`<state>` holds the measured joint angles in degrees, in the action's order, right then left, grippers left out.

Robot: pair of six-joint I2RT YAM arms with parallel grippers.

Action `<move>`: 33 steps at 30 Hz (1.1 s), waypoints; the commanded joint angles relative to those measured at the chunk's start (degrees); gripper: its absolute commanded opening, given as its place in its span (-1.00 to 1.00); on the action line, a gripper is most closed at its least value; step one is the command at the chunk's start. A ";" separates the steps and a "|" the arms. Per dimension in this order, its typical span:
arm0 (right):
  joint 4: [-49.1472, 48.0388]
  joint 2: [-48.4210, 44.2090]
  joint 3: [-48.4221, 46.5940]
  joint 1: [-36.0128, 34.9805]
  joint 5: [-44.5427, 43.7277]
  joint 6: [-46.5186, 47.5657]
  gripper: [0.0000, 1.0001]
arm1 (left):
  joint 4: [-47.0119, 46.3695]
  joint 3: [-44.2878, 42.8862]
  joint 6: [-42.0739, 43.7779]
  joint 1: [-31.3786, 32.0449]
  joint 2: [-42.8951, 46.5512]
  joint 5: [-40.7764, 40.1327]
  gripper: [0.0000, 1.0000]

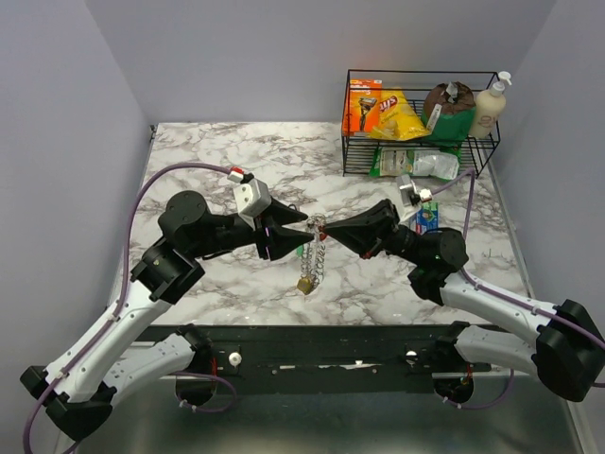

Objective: Put the keys on the keyring

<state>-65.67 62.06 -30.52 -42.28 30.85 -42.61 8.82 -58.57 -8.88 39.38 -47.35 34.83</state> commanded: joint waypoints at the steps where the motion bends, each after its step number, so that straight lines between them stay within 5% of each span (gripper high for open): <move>1: -7.98 0.16 0.20 -0.26 -1.85 -1.78 -0.99 | -3.46 0.56 -0.96 -0.35 -1.34 4.46 0.09; 8: -8.25 0.16 0.02 -0.26 -1.67 -1.51 -0.99 | -6.10 1.44 -1.66 -0.44 -2.22 5.51 0.08; 23: -9.48 1.04 0.29 -0.26 -0.97 -2.04 -0.99 | -6.36 0.74 -1.40 -0.35 -4.50 7.80 -0.30; 33: -9.92 0.16 0.99 -0.26 -1.94 -1.86 -0.99 | -3.64 0.56 -0.08 -0.44 -3.62 6.22 -0.17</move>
<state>-71.07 63.44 -29.67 -42.28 30.76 -44.16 3.40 -57.45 -9.93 39.33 -51.86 40.80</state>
